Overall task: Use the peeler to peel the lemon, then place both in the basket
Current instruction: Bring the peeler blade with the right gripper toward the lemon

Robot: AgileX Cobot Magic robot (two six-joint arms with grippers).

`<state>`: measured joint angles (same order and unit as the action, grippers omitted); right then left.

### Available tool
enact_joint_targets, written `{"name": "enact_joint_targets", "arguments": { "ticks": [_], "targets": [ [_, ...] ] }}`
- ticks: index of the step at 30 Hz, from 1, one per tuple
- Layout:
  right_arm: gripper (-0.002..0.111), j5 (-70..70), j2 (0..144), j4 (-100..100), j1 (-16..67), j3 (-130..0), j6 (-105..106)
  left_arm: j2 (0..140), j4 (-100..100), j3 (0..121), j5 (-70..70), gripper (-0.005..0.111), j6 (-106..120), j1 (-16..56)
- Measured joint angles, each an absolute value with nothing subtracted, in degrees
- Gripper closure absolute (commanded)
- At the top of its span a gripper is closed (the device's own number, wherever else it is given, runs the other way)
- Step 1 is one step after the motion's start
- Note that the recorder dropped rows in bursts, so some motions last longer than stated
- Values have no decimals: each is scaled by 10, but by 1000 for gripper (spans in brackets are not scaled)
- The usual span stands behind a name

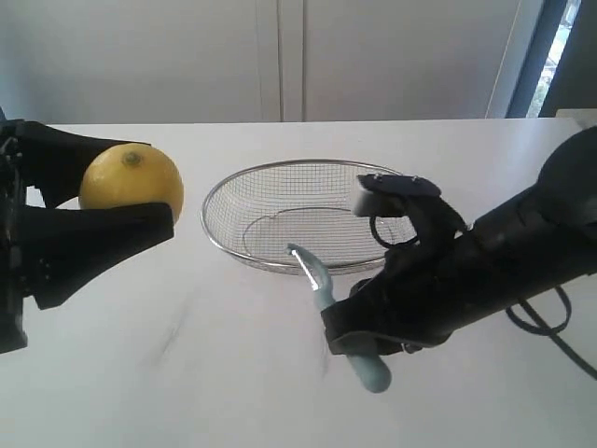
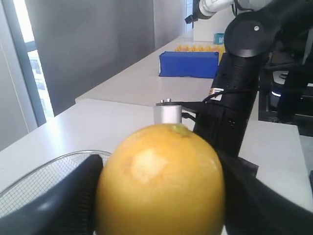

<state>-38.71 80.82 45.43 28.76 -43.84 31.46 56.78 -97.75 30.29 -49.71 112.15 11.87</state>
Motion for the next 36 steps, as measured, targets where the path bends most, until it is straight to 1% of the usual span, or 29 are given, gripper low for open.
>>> {"name": "enact_joint_targets", "arguments": {
  "ticks": [5, 10, 17, 24, 36],
  "targets": [
    [108, -380, 808, 564, 327, -428, 398, 568, -978, 303, -496, 107, 1122, 119],
    [108, -379, 808, 626, 349, -428, 447, 568, -978, 303, -489, 107, 1122, 119],
    [108, -375, 808, 661, 353, -428, 455, 568, -978, 303, -471, 107, 1122, 119],
    [108, -424, 808, 715, 353, -428, 456, 568, -978, 303, -416, 107, 1122, 119],
    [108, -458, 808, 796, 353, -428, 461, 568, -978, 303, -402, 107, 1122, 120]
  ]
}}
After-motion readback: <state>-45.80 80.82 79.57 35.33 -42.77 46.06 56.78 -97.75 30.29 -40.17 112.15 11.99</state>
